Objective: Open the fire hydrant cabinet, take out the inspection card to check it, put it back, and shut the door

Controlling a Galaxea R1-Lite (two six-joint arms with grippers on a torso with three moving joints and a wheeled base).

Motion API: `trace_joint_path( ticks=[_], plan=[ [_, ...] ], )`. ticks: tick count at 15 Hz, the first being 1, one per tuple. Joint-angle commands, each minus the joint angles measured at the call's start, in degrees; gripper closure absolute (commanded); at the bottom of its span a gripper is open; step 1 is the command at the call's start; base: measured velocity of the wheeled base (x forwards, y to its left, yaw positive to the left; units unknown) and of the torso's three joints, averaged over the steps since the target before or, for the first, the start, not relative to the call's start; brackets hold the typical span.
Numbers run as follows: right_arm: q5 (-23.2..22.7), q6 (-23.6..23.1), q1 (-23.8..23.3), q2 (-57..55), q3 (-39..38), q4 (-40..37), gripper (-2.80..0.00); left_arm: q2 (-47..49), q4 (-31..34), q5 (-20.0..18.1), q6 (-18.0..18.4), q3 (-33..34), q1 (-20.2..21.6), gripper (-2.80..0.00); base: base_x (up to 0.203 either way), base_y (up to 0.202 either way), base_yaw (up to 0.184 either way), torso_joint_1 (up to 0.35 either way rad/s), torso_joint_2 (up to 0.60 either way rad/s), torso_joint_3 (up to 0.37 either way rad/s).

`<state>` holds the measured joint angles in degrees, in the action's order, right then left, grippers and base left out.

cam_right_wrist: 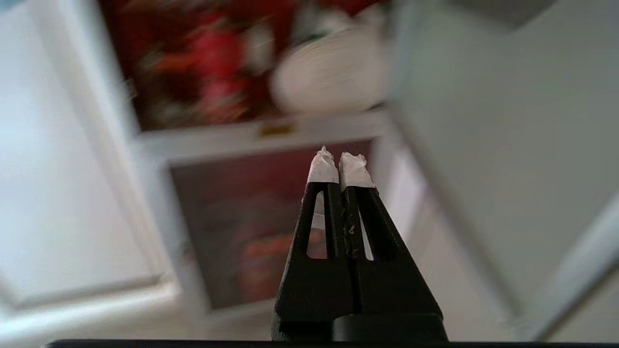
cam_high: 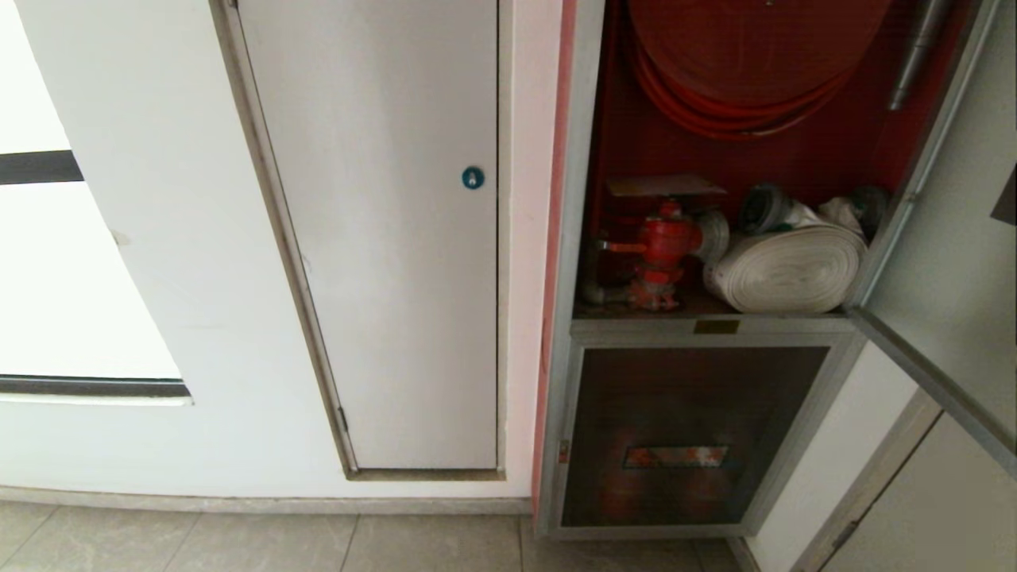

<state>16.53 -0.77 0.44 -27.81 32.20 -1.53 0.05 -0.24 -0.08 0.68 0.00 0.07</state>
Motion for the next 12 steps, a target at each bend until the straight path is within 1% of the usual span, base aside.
trace_joint_path(
  ticks=[1, 2, 3, 5, 6, 8, 10, 12],
  plan=[
    [4.7, 0.0, 0.0, -8.6, 3.7, 1.8, 0.00, 0.0, 0.0, 0.0, 0.0, 0.1, 0.0, 0.00, 0.000, 0.000, 0.000, 0.000, 0.00, 0.000],
    [8.3, -0.1, 0.0, -10.7, 5.2, 4.0, 0.00, 0.0, 0.0, 0.0, -0.1, 0.1, 0.0, 0.00, 0.000, 0.000, 0.000, 0.000, 0.00, 0.000],
    [10.9, -0.2, 0.0, -12.3, 6.9, 5.5, 0.00, 0.0, 0.0, 0.0, 0.0, 0.1, 0.1, 0.00, 0.000, 0.000, 0.000, 0.000, 0.00, 0.000],
    [13.9, -0.2, -0.4, -15.2, 9.3, 6.1, 0.00, 0.0, 0.0, 0.0, 0.0, 0.2, 0.0, 0.00, 0.000, 0.000, 0.000, 0.000, 0.00, 0.000],
    [14.6, -0.1, -1.1, -16.9, 9.9, 6.3, 0.00, 0.0, 0.0, 0.0, 0.0, 0.1, 0.0, 0.00, 0.000, 0.000, 0.000, 0.000, 0.00, 0.000],
    [14.9, 0.0, -4.0, -21.5, 10.2, 8.9, 0.00, 0.0, 0.0, 0.0, 0.0, 0.1, 0.0, 0.00, 0.000, 0.000, 0.000, 0.000, 0.00, 0.000],
    [15.1, -0.1, -7.9, -26.8, 10.5, 14.6, 0.00, 0.0, 0.0, 0.0, 0.0, 0.1, 0.0, 0.00, 0.000, 0.000, 0.000, 0.000, 0.00, 0.000],
    [15.1, -0.4, -12.7, -29.6, 11.7, 18.4, 0.00, 0.0, 0.0, 0.0, 0.0, 0.1, 0.0, 0.00, 0.000, 0.000, 0.000, 0.000, 0.00, 0.000]
  ],
)
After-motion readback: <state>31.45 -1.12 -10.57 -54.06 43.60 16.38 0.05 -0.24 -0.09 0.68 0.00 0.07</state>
